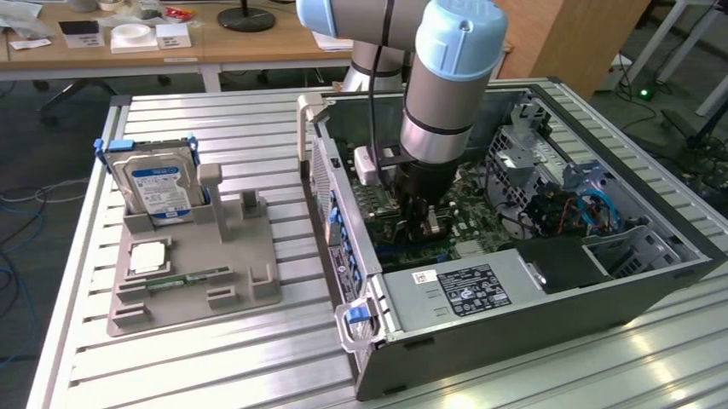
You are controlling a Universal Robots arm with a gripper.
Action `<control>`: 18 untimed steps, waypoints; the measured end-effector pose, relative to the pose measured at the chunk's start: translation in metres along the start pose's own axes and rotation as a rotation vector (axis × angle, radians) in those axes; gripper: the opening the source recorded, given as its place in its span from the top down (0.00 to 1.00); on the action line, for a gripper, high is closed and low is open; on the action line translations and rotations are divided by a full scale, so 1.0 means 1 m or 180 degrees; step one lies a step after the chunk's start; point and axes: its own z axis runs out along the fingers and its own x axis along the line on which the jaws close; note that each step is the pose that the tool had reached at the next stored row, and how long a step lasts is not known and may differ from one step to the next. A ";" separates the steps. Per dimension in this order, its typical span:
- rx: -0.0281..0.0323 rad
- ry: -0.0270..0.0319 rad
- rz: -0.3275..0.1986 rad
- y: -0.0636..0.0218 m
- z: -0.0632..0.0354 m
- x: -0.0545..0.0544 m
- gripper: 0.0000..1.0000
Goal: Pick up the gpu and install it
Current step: 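Insert the gpu into the slot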
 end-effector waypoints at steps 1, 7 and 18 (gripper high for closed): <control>0.0000 0.0000 0.0000 0.0000 0.0000 0.000 0.73; -0.0001 -0.0004 0.0000 0.0001 0.0002 0.000 0.73; 0.0039 -0.0018 0.0000 -0.0007 -0.0227 -0.001 0.66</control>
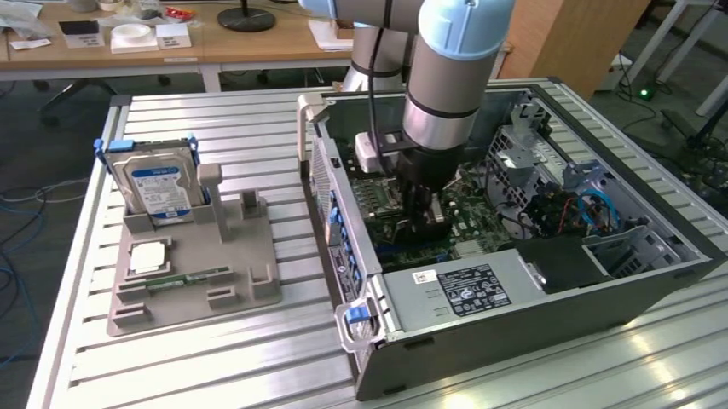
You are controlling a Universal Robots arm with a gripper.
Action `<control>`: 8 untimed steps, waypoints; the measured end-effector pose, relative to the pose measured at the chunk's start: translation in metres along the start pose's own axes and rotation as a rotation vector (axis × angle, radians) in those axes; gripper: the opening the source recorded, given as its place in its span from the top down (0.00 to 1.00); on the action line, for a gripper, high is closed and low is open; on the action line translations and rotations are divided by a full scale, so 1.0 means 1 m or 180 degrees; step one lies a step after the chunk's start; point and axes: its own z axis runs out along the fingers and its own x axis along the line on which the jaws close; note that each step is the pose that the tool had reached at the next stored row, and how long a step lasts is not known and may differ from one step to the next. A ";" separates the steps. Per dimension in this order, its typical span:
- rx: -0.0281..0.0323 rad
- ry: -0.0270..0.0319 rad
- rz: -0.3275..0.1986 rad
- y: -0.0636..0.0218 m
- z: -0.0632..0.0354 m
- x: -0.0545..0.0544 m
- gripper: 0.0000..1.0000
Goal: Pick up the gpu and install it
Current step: 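Insert the gpu into the slot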
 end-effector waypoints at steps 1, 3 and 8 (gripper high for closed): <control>0.0005 0.0000 0.0000 -0.0001 -0.0027 0.000 0.66; 0.0013 -0.0001 0.0000 -0.0005 -0.0089 0.000 0.66; 0.0033 -0.0002 -0.0001 -0.0011 -0.0222 -0.001 0.66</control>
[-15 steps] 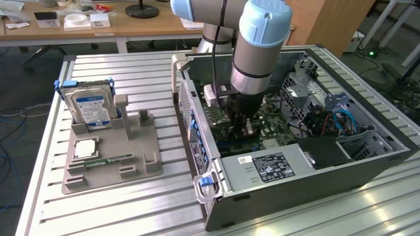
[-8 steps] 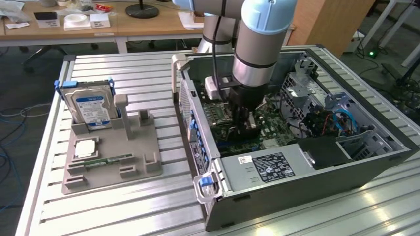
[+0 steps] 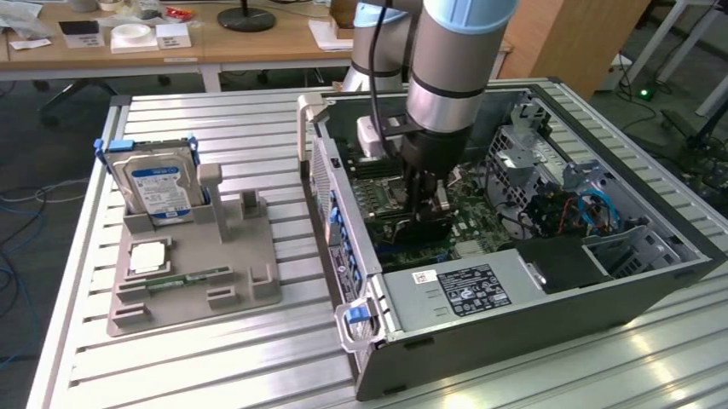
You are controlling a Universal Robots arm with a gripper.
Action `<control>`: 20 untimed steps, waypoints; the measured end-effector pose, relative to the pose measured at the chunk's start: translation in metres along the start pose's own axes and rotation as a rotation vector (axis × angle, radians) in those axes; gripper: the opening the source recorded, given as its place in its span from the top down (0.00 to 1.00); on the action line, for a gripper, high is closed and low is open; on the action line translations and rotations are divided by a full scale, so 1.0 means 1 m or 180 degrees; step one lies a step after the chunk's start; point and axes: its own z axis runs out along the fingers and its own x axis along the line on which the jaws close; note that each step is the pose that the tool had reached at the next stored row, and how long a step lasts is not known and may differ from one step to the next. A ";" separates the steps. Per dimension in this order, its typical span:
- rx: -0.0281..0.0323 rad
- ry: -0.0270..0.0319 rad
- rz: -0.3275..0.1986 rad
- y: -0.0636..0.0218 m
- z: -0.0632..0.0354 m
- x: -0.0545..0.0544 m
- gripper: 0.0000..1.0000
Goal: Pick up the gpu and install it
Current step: 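Insert the gpu into the slot, then press down on the gpu until it lock into place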
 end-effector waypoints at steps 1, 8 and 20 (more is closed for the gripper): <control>0.0003 0.0000 0.0000 -0.0001 -0.0019 0.000 0.66; 0.0008 0.0000 0.0000 -0.0003 -0.0046 0.000 0.80; 0.0008 0.0000 0.0000 -0.0003 -0.0047 0.000 0.90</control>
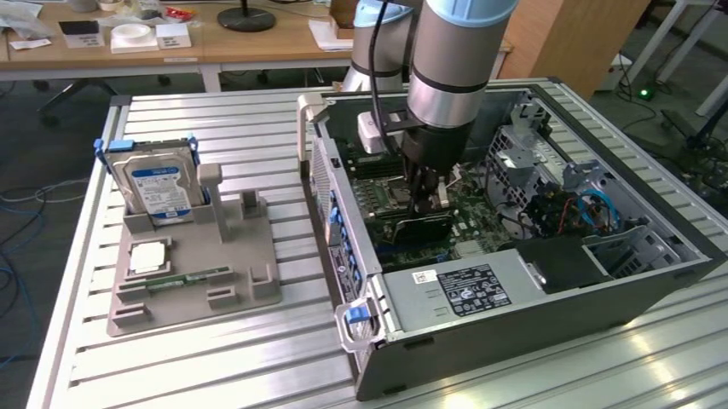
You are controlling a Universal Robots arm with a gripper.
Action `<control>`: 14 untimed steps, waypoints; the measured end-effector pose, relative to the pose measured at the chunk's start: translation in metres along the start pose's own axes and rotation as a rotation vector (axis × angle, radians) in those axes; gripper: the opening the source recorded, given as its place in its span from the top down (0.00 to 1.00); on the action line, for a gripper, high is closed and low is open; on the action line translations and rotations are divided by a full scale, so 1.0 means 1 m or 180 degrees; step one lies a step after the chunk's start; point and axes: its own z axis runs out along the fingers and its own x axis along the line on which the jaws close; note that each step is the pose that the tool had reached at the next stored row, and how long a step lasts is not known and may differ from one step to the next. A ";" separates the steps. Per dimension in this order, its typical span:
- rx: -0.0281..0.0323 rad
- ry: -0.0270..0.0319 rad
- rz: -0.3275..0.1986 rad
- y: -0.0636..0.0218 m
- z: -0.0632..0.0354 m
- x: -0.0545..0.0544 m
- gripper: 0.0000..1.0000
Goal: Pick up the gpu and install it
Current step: 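Press down on the gpu until it lock into place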
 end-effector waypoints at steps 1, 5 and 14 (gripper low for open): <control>0.0000 0.0000 0.0000 0.0000 0.0000 0.000 0.90; 0.0000 0.0000 0.0000 0.0001 0.0000 0.000 0.90; -0.0009 -0.0009 0.0002 0.0026 -0.0002 0.000 0.90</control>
